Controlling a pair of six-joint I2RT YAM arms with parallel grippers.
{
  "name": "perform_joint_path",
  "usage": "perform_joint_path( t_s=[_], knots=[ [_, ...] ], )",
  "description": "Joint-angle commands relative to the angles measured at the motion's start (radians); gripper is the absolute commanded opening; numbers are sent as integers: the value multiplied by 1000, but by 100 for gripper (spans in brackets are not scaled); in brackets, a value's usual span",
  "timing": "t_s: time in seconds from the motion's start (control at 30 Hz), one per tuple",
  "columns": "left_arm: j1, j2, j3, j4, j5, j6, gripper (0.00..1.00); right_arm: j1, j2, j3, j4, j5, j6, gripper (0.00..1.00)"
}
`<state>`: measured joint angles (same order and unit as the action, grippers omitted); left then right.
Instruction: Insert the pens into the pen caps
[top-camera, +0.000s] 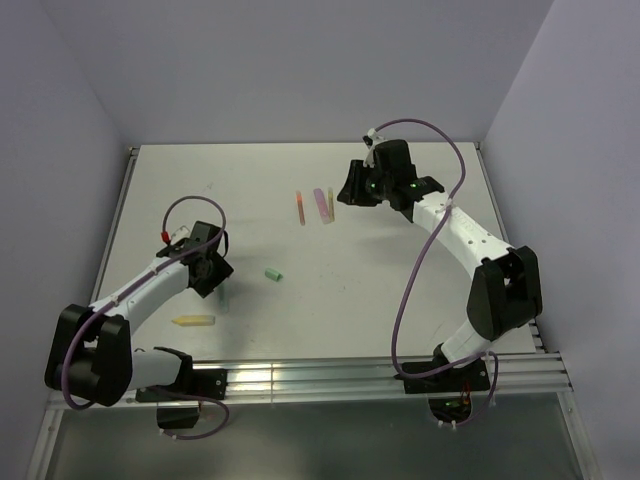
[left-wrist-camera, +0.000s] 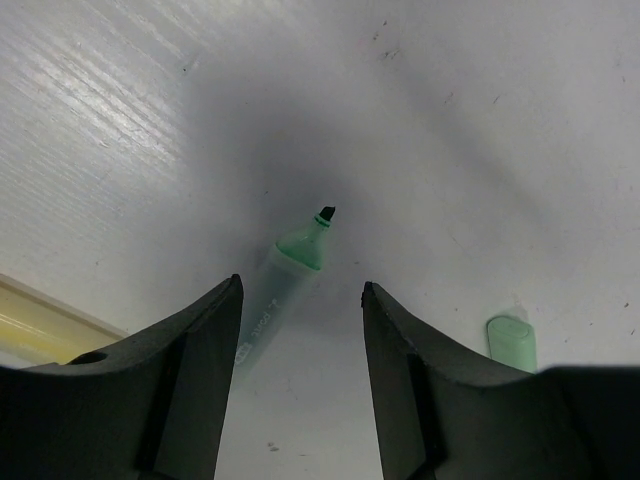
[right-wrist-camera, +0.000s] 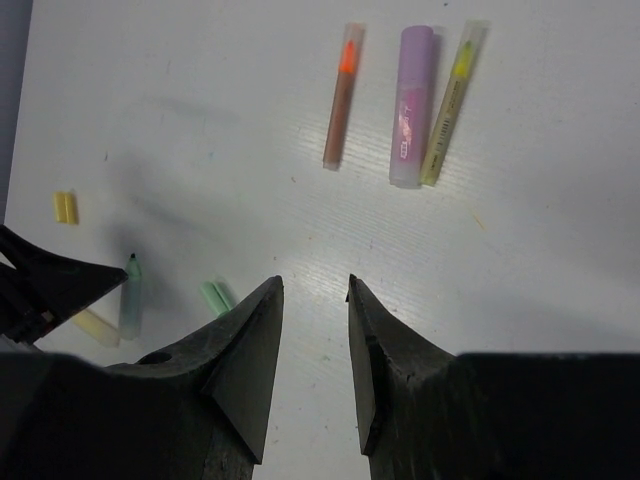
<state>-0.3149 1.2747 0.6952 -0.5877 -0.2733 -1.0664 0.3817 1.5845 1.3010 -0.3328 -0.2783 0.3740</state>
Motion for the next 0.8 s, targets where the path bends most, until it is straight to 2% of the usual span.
perform_joint_path(
  t_s=[0.0,0.77],
  knots=[
    [10,8,-5,28,17,-15,56,2,-47,-8,40,-9,2,40],
    [16,63,-28,49,89,-96,54,3,-47,-6,44,-51,6,40]
  ],
)
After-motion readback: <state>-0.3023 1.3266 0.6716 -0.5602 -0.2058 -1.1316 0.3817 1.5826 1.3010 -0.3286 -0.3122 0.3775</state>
